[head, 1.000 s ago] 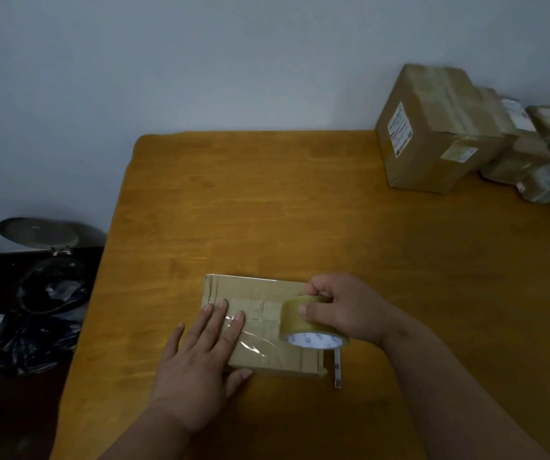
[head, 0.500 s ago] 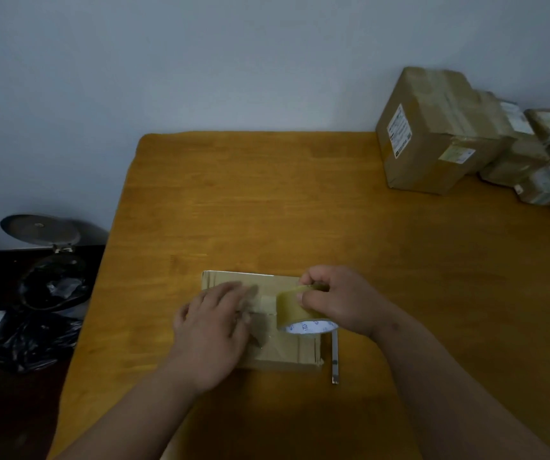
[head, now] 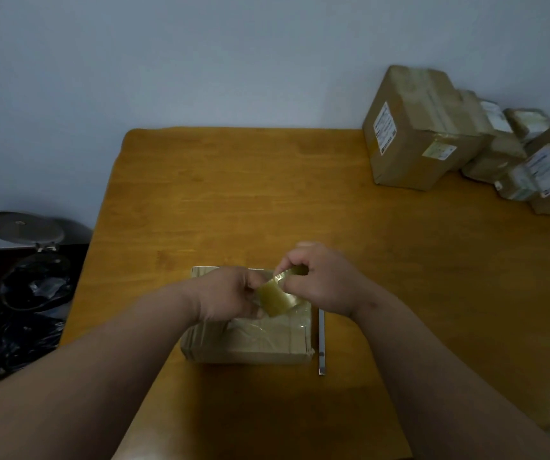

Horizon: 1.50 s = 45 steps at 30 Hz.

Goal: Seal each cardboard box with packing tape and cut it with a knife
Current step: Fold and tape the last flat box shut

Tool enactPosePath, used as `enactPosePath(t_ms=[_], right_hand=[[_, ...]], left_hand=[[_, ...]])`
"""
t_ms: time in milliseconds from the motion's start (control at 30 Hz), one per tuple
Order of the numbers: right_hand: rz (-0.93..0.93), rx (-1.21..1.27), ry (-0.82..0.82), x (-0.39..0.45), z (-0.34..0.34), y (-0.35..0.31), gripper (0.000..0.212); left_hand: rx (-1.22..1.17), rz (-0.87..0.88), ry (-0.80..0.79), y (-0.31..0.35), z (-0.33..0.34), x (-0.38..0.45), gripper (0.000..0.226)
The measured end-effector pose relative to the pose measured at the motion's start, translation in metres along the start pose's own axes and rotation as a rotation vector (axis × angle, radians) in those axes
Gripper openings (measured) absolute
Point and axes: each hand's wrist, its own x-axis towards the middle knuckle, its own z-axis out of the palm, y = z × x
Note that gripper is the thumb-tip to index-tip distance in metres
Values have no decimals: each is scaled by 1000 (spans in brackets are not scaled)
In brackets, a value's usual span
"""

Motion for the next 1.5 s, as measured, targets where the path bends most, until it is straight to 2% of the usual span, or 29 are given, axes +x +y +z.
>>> enactPosePath(t_ms=[67, 133, 167, 200, 267, 300, 367, 400, 500, 567, 633, 733, 800, 867, 967, 1133, 1200, 1300, 1400, 1500], right_hand=[[37, 75, 126, -1, 3, 9, 23], [191, 211, 313, -4, 5, 21, 34], [309, 246, 342, -6, 7, 28, 38], [429, 243, 281, -8, 10, 35, 41], [558, 266, -10, -15, 21, 45, 41], [557, 307, -141, -18, 27, 45, 44], [482, 301, -230, -16, 37, 46, 55], [441, 220, -217, -10, 42, 47, 57], [334, 2, -160, 13, 50, 47, 44], [258, 15, -126, 24, 54, 48, 45], [224, 179, -28, 27, 57, 51, 44], [431, 469, 268, 17, 59, 70, 39], [616, 296, 349, 3, 64, 91, 35], [684, 54, 279, -13, 72, 107, 36], [685, -127, 139, -29, 90, 112, 36], [673, -223, 96, -28, 97, 113, 10], [694, -196, 95, -29, 93, 116, 9], [708, -13, 214, -36, 76, 114, 14], [625, 228, 363, -45, 55, 97, 6], [470, 345, 429, -55, 37, 74, 13]], left_hand=[[-66, -31, 16, -3, 1, 0, 19], [-170, -54, 41, -5, 1, -3, 21], [-228, -61, 55, -7, 2, -5, 21], [-281, -71, 71, -8, 3, -7, 21], [-367, -92, 86, -12, 5, -11, 20], [-395, -94, 83, -13, 7, -14, 19], [-401, -88, 81, -14, 11, -18, 18], [-373, -83, 84, -14, 13, -20, 16], [-257, -86, 89, -14, 17, -25, 10], [-309, -79, 118, -15, 16, -29, 8], [-469, -75, 162, -18, 17, -32, 9], [-755, -92, 244, -27, 21, -30, 22], [-860, -107, 277, -31, 24, -27, 24], [-916, -111, 285, -33, 26, -24, 25], [-943, -121, 288, -33, 26, -21, 32], [-888, -150, 283, -28, 26, -18, 26], [-848, -152, 271, -26, 25, -19, 22], [-841, -164, 258, -25, 25, -19, 19], [-842, -180, 253, -25, 24, -18, 14], [-837, -189, 250, -27, 23, -18, 15]])
